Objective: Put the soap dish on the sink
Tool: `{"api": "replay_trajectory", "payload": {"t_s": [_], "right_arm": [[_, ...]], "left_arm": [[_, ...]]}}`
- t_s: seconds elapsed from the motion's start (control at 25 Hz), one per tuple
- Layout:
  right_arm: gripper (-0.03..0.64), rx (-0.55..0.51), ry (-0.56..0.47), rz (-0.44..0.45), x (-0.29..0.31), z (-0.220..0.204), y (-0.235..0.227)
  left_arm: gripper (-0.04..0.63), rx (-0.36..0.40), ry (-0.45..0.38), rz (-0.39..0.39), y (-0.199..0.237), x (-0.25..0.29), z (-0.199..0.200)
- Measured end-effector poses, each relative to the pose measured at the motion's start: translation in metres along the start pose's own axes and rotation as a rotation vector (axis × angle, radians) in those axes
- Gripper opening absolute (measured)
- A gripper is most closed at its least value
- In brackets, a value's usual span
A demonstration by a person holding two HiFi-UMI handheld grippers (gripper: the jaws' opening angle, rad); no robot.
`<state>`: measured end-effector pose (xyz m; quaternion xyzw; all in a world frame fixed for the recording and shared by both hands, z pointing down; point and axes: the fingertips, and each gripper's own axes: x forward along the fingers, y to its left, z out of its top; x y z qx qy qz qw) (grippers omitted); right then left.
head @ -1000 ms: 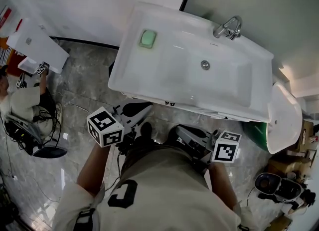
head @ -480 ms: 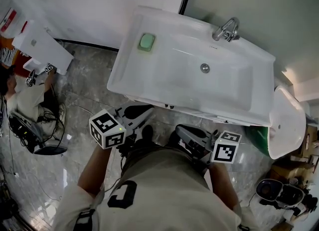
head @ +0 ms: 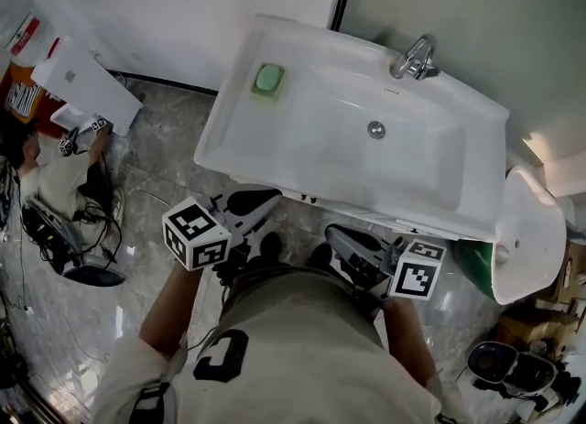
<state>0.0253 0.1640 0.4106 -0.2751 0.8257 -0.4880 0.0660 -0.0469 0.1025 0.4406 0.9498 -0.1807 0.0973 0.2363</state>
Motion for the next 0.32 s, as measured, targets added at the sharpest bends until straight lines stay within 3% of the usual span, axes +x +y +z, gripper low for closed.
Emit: {"api": "replay_trajectory", "payload": {"t_s": [0.32], "right_arm": [[0.008,-0.007,0.023,0.037,-0.017,0.008,-0.005]], "left_arm": [[0.02,-0.004,-0.011,0.067,-0.01,0.008,0.004]]}}
